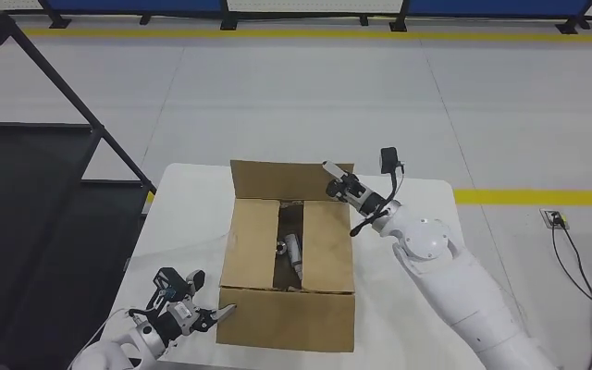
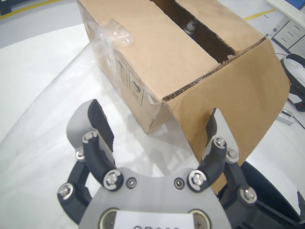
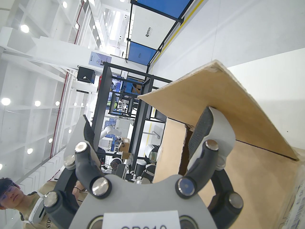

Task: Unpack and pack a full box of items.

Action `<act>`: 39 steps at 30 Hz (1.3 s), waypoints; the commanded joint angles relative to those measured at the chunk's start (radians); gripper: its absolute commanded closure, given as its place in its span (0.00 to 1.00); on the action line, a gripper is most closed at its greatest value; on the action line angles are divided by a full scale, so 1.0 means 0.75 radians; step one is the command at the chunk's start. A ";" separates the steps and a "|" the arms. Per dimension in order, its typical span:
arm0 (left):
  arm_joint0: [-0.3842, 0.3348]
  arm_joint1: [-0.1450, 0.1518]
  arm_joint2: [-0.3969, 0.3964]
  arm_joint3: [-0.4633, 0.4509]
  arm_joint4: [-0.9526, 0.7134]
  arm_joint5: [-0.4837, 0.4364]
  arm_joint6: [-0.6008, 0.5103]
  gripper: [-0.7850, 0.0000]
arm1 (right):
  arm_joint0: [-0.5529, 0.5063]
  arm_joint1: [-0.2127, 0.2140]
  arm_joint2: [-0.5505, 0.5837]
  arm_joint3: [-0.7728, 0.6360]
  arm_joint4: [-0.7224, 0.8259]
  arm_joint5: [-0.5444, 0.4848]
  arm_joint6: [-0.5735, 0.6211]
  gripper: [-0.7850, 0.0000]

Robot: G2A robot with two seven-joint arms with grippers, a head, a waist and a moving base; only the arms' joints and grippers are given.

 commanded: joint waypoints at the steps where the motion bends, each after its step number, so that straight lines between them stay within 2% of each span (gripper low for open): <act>1: 0.000 0.000 0.000 0.000 0.000 0.000 0.000 0.00 | 0.000 0.000 0.000 0.000 0.000 0.000 0.000 0.00; 6: 0.000 0.000 0.000 0.000 0.000 0.000 0.000 0.00 | -0.021 -0.004 -0.001 -0.012 0.048 0.005 0.034 0.00; 9: 0.001 0.000 0.003 -0.002 0.000 0.008 0.001 0.00 | 0.014 -0.028 -0.024 0.037 0.045 0.059 -0.051 0.00; 15: 0.009 0.004 0.025 -0.026 0.049 0.016 -0.003 0.00 | 0.186 -0.119 -0.147 0.288 0.029 0.143 -0.199 0.00; 25: 0.037 0.009 0.042 -0.020 0.093 0.030 0.038 0.00 | 0.379 -0.253 -0.266 0.707 0.066 0.212 -0.134 0.00; 28: 0.043 0.011 0.045 -0.024 0.099 0.031 0.045 0.00 | 0.403 -0.281 -0.274 0.771 0.063 0.186 -0.162 0.00; 30: 0.048 0.012 0.044 -0.032 0.102 0.035 0.051 0.00 | 0.403 -0.292 -0.265 0.781 0.074 0.122 -0.172 0.00; 32: 0.054 0.013 0.035 -0.044 0.096 0.042 0.068 0.00 | 0.390 -0.294 -0.247 0.760 0.086 0.019 -0.134 0.00; 35: 0.068 0.015 0.000 -0.070 0.051 0.055 0.107 0.00 | 0.359 -0.277 -0.224 0.693 0.072 -0.101 0.034 0.00; 39: 0.083 0.020 -0.077 -0.107 -0.049 0.050 0.133 0.00 | 0.305 -0.243 -0.190 0.557 0.051 -0.120 0.290 0.00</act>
